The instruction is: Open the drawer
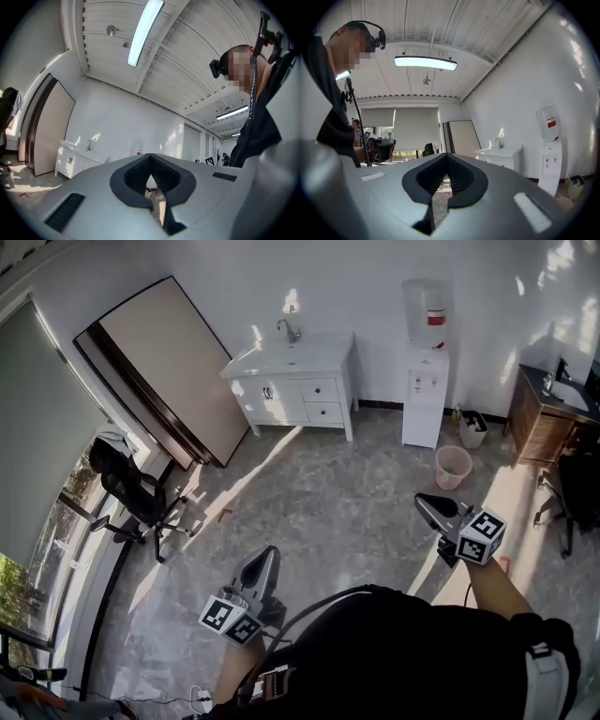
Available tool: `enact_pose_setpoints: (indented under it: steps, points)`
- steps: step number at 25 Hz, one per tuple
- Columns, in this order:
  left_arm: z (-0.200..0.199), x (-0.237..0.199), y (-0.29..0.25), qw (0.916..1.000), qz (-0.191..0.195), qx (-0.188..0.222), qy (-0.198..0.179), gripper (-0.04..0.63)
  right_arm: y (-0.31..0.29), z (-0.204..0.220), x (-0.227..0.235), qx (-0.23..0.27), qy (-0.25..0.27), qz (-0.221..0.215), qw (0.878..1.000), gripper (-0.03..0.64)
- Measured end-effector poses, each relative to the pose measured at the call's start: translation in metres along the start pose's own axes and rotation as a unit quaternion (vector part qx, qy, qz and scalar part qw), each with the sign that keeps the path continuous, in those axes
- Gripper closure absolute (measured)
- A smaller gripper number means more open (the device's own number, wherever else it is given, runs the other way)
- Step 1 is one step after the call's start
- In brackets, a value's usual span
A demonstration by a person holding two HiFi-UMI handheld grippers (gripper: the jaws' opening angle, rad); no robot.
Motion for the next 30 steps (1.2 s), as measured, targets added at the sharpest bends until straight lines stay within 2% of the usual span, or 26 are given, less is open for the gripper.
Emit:
enact_pose_setpoints:
  steps: [6,12,17,21,30]
  points:
    - [0.009,-0.010,-0.034,0.9998,0.010,-0.016,0.007,0.603,0.001,0.016,0.025,-0.009,-0.015,0.011,1.000,0.620]
    - [0.019,-0.039,-0.065,0.9987,0.045,-0.018,0.015,0.603,-0.015,0.021,0.038,-0.017,-0.013,0.030,0.999,0.620]
    - [0.010,-0.097,-0.074,0.9973,0.068,-0.013,0.026,0.603,-0.054,0.009,0.033,-0.018,0.008,0.062,0.998,0.620]
    - [-0.013,-0.142,-0.075,0.9964,0.082,-0.003,0.019,0.603,-0.089,0.001,0.026,-0.013,0.014,0.078,0.997,0.621]
    - [-0.042,-0.243,-0.068,0.9955,0.092,0.000,0.025,0.603,-0.194,-0.003,0.008,-0.022,0.028,0.078,0.996,0.620]
Point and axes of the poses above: the fingertips, and each gripper's own axes: y backward along the fingers, x to its right, z out of its underside, the point moved 10 cm from there along y, backward along the fingers, and after that the axes turned 1 degree about z, right-handed, at the moved point
